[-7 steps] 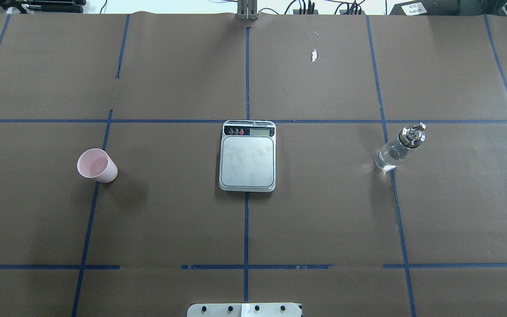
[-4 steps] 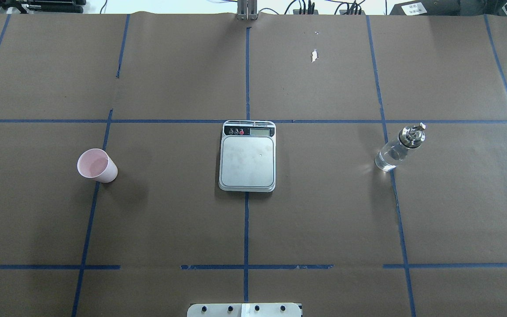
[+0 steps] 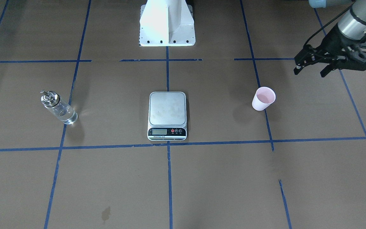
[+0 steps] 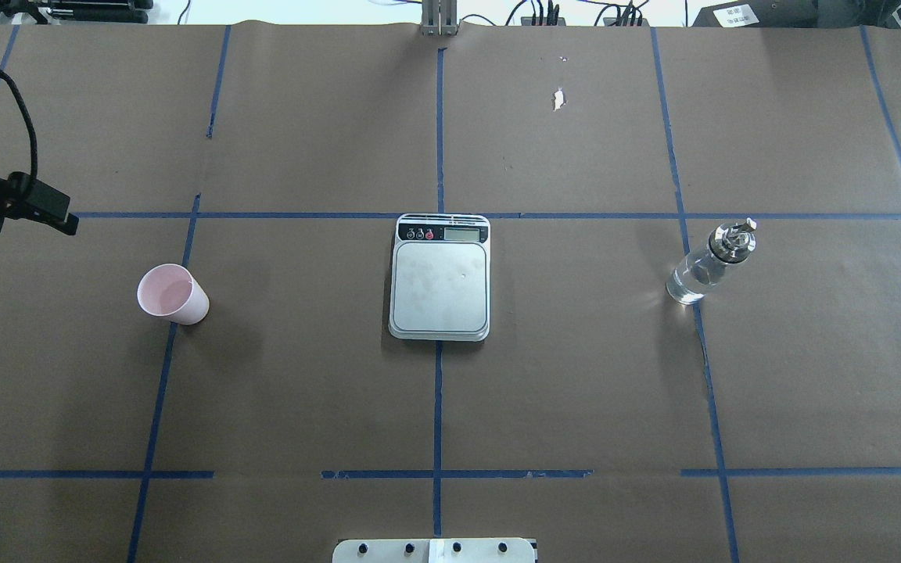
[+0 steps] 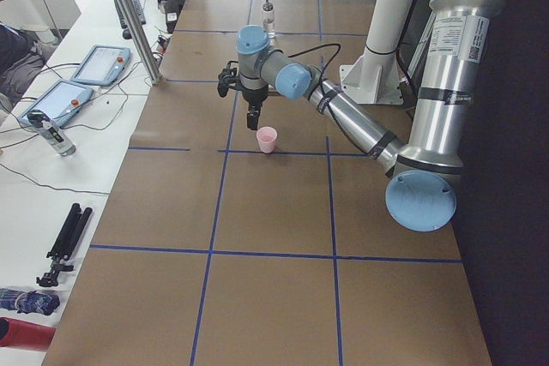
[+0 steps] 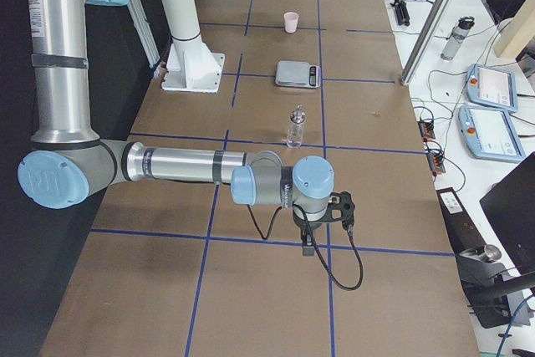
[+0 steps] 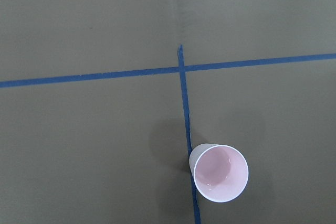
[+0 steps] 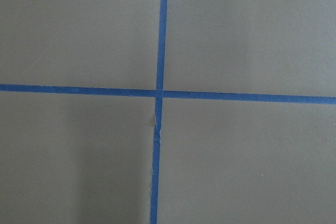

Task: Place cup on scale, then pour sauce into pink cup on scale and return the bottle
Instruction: 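Move the left gripper down to the pink paper cup, then close the left gripper on the pink cup's rim and lift it, then carry the pink cup with the left gripper onto the scale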

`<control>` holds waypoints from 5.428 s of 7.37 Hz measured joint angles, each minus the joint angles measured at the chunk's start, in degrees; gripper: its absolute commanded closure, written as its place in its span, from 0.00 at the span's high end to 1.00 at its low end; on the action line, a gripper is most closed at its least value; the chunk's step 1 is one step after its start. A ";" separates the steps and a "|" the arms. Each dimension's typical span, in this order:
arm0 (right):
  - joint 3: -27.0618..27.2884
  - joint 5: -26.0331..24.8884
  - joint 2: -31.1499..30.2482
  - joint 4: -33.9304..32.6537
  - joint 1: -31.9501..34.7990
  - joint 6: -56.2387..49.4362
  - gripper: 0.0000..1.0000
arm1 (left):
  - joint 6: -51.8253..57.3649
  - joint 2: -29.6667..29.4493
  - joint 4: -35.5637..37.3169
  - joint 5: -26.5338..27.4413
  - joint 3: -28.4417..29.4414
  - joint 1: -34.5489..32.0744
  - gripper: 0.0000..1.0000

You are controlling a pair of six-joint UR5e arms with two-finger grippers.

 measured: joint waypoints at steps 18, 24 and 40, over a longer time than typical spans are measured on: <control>-0.04 -0.12 0.20 2.54 -1.01 7.23 1.00 | -22.89 1.06 -20.80 10.24 13.92 15.56 0.00; 4.56 1.02 0.39 2.04 -2.97 7.35 1.00 | -22.24 -19.24 16.58 8.95 1.91 14.39 0.00; 29.71 -3.65 -10.86 8.66 -20.60 38.40 1.00 | -44.23 -45.81 2.70 6.55 35.49 24.20 0.00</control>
